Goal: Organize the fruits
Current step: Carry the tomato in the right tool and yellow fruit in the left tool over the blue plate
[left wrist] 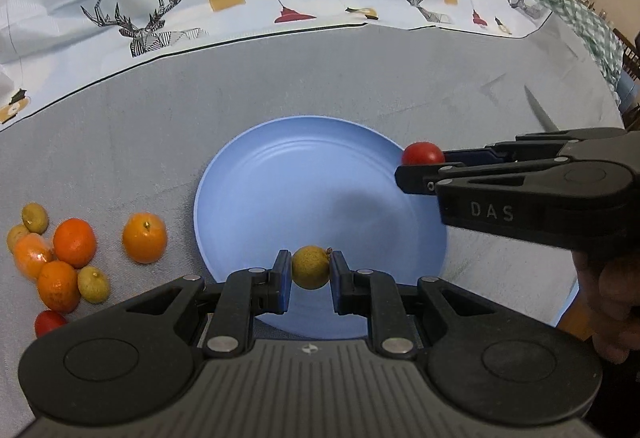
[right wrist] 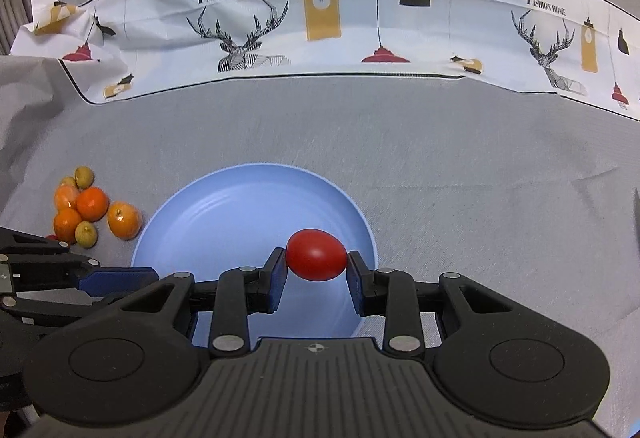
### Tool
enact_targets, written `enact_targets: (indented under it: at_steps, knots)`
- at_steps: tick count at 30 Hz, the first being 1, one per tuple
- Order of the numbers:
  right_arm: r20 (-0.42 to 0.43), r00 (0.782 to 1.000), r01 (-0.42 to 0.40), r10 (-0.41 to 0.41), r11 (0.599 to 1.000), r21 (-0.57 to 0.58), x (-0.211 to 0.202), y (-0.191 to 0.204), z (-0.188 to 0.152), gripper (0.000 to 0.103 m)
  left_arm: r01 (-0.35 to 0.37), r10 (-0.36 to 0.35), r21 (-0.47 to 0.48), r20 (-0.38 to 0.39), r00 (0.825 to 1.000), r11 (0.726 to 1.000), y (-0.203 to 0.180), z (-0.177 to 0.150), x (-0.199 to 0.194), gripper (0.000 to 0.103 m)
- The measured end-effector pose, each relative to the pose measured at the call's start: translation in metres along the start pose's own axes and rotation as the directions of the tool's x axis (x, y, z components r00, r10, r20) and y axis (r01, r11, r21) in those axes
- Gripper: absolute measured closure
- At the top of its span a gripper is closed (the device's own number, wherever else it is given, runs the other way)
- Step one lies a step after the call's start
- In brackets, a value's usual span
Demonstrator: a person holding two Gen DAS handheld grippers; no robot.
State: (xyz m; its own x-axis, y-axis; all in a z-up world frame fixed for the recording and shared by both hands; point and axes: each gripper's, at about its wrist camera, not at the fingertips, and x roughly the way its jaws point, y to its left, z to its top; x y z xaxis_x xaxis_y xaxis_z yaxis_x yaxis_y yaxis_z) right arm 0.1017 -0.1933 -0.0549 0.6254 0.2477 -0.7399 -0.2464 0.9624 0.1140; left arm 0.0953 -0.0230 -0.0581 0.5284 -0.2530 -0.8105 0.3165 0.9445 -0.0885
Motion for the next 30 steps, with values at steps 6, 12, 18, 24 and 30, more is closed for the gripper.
enact_targets:
  at_steps: [6,12,18,24,30]
  knots:
    - [-0.02,1.0,0.023,-0.024,0.998,-0.053,0.004,0.011,-0.003,0.069,-0.021,0.021,-0.007,-0.018,1.0,1.0,0.004,-0.001,0.004,0.082]
    - [-0.053,0.998,0.033,-0.036,0.998,-0.044,0.008,0.01,-0.007,0.069,-0.012,0.012,-0.004,-0.006,1.0,1.0,0.005,-0.001,0.0,0.082]
    - [-0.068,0.997,0.042,-0.049,0.995,-0.096,0.011,0.019,-0.011,0.069,-0.035,0.035,0.014,-0.025,0.999,0.999,0.003,-0.003,0.008,0.082]
    - [-0.066,0.996,0.046,-0.051,0.996,-0.075,0.007,0.016,-0.011,0.069,-0.049,0.049,0.018,-0.022,0.999,0.999,0.006,-0.004,0.007,0.082]
    - [-0.068,0.997,0.04,-0.047,0.995,-0.094,0.006,0.02,-0.011,0.069,-0.054,0.054,0.015,-0.017,0.998,0.998,0.005,-0.002,0.01,0.082]
